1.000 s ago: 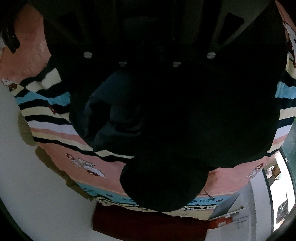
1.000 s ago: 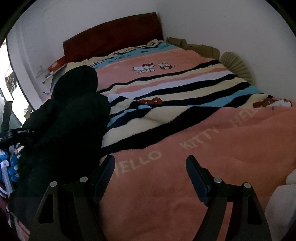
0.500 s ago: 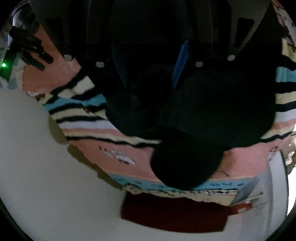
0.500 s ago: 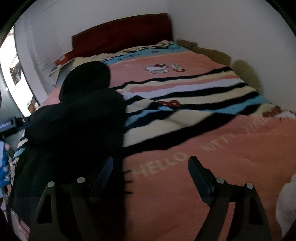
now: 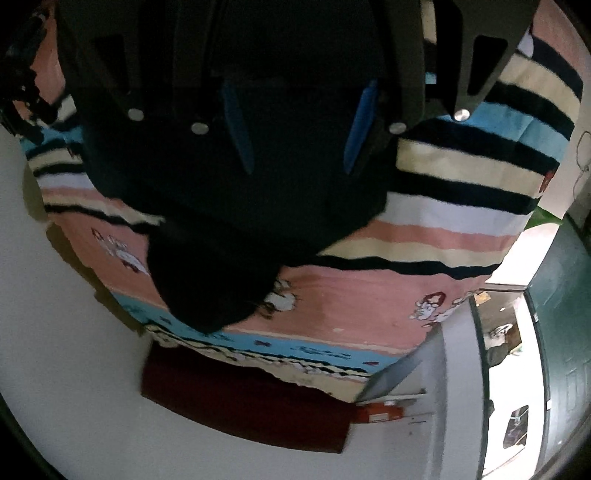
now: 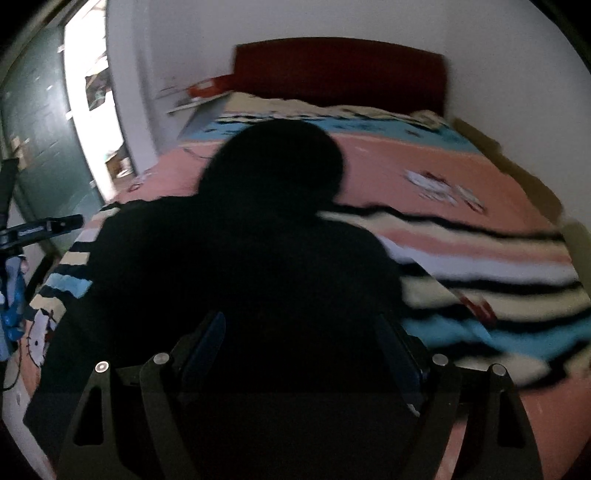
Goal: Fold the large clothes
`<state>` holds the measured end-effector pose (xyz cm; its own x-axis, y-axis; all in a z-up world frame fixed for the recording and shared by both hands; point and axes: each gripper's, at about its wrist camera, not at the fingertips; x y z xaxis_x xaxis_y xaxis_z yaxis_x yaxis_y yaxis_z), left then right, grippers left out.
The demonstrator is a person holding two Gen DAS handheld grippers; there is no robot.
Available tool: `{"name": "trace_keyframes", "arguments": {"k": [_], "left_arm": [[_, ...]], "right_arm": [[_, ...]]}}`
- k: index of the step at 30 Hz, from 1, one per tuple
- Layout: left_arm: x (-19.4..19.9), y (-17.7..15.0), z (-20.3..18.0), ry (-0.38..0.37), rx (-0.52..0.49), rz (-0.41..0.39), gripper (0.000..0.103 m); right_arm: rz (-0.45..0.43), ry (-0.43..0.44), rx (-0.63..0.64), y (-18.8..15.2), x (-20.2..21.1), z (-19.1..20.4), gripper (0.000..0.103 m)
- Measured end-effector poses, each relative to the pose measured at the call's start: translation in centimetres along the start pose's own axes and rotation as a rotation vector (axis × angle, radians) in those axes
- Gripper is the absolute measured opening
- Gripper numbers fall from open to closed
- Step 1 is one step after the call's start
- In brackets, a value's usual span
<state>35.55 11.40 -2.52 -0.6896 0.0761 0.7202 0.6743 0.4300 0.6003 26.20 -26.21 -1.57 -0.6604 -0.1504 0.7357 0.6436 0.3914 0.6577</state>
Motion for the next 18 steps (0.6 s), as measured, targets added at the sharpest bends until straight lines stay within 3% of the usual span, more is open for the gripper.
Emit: {"name": "trace_keyframes", "arguments": {"k": [3, 7, 12, 18], "left_arm": [[-1.9, 0.5, 0.3, 0.006, -0.01, -0.01, 0.049], [-5.4, -0.9, 0.3, 0.015, -0.042, 0.013, 0.049], [-9.2, -4.6, 1.0, 0.005, -0.086, 0.039, 0.057], [-9.9, -5.8, 0.8, 0.012, -0.096, 0.008, 0.06]], "right_arm": [[-0.028, 0.045, 0.044, 3.2, -2.7, 2.4, 0.082], [0.003, 0.056, 0.075, 4.5, -6.4, 4.3, 0.082], [0.103, 0.035, 0.111, 1.9, -11.0, 5.1, 0.082], [0.105, 0.032, 0.135, 0.2, -13.4, 5.4, 0.084]]}}
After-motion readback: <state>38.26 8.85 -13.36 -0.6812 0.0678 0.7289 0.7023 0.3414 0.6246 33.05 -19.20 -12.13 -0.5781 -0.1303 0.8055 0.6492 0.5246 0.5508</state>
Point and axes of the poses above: each gripper's, at about its wrist camera, not at the fingertips, and x roughly against the way its jaws point, z to its left, y to its top, and after that the axes turned 15 degrees about x, right-handed
